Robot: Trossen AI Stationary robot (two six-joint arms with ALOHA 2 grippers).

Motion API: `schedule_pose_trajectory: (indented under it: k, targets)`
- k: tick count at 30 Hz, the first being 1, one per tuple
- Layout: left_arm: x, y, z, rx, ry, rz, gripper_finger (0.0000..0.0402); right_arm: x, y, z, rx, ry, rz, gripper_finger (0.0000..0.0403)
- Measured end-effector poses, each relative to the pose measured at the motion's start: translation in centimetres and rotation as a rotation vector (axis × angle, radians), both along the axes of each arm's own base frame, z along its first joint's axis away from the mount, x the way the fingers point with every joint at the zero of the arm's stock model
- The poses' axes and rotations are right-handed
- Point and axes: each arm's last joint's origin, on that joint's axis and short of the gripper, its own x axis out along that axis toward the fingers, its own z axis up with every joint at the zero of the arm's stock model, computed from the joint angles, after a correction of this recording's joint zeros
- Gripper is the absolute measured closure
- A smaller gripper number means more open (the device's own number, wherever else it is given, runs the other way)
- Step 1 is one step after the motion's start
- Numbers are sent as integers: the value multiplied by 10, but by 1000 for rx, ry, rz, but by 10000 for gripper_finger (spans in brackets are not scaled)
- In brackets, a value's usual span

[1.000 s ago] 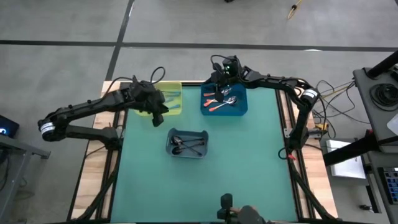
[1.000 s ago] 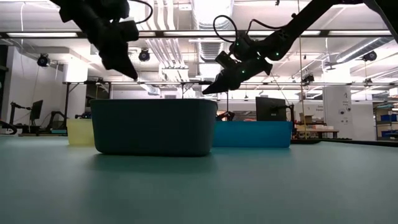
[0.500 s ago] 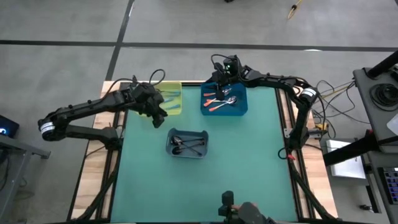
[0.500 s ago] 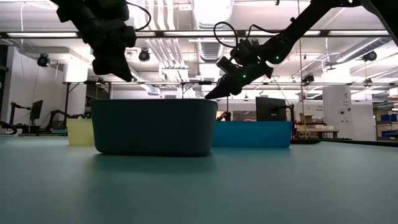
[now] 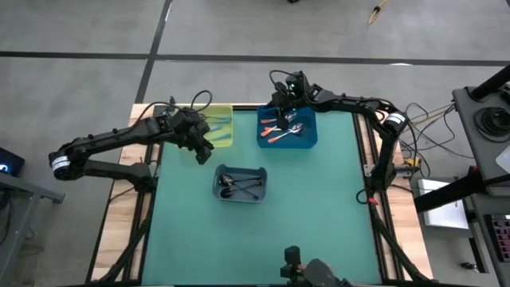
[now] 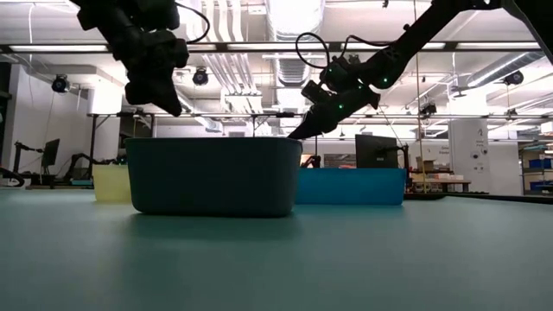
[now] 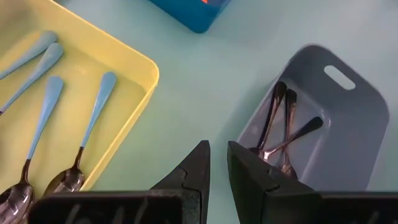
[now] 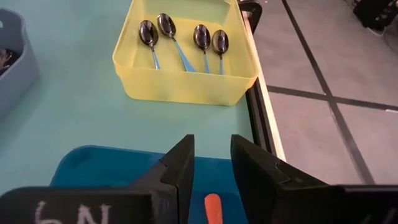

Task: Sort silverware by color (type)
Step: Adjust the blue spoons in the green bin

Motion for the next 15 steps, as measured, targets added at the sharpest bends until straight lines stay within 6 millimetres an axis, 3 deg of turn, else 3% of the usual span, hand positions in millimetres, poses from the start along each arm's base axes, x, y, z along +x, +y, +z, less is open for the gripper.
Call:
schedule_pose_trajectory:
  k: [8, 15]
  targets:
    - [-4, 7, -1, 151, 72, 50, 364, 0, 0, 0, 35, -1, -17, 307]
    - [-9, 30, -8, 181, 130, 95, 364, 0, 1, 2, 54, -7, -28, 307]
